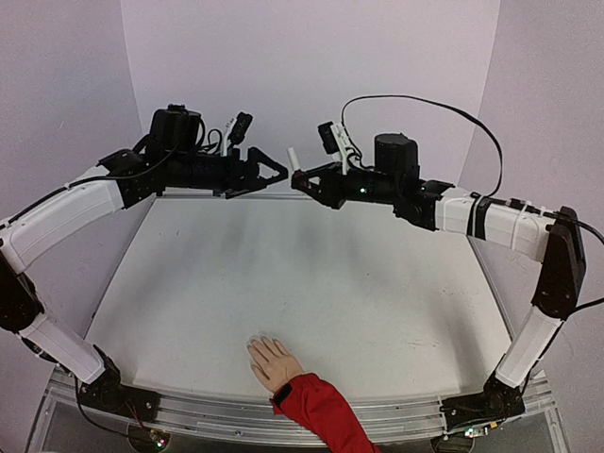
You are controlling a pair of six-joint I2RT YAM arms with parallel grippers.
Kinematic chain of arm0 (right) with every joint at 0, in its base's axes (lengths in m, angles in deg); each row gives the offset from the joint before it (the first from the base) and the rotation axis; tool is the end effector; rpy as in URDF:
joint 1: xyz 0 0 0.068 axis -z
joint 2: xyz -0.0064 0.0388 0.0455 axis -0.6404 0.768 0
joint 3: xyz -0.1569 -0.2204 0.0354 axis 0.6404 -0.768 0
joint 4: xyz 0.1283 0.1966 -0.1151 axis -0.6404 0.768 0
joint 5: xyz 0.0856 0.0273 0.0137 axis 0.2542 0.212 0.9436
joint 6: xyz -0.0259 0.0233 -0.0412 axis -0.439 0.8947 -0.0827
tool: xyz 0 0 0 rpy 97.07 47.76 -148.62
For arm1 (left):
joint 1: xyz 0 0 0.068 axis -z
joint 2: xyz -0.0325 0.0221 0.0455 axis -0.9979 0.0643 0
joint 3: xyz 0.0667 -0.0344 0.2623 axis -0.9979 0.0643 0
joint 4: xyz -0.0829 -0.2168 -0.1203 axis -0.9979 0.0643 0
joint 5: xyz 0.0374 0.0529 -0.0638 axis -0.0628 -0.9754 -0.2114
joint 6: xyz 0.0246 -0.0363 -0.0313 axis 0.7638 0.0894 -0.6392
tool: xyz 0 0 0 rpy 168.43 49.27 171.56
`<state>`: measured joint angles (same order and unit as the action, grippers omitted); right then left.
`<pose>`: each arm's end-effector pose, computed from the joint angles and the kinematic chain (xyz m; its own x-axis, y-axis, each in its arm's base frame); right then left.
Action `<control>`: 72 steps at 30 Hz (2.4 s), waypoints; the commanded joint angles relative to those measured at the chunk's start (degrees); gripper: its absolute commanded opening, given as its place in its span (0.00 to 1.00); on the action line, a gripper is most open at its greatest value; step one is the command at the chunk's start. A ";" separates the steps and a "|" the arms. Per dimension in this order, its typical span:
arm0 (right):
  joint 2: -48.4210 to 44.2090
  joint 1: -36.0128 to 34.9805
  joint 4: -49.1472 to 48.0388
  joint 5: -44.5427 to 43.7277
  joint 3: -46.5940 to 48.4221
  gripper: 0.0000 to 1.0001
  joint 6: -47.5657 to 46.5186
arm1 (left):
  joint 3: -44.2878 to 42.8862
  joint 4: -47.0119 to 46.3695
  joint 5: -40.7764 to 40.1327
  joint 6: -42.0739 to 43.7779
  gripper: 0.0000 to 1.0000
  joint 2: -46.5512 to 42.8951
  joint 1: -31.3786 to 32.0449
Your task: Paint the nails
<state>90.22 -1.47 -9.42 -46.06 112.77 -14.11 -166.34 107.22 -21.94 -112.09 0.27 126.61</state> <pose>0.2967 0.2839 0.3777 0.0136 0.1962 -0.9805 -0.9494 0.3101 0.0489 0.2451 -0.2292 0.4050 -0.6466 -0.0037 -0.7629 0.6800 0.4504 -0.5785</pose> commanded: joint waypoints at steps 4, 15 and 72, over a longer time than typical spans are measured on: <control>0.78 -0.36 2.94 13.33 3.45 0.00 -7.10 | -10.94 16.06 4.71 -2.10 0.88 -0.78 -4.12; 4.26 -0.45 8.63 16.25 8.03 0.00 -8.68 | -16.41 19.93 12.20 -0.31 0.72 6.09 -4.09; 6.88 -2.17 13.95 17.03 12.01 0.00 -12.67 | -19.84 25.83 1.60 3.73 0.20 9.40 -0.58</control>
<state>97.30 -3.24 6.30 -30.14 122.00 -26.18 -183.39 133.15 -19.42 -109.14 10.43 125.76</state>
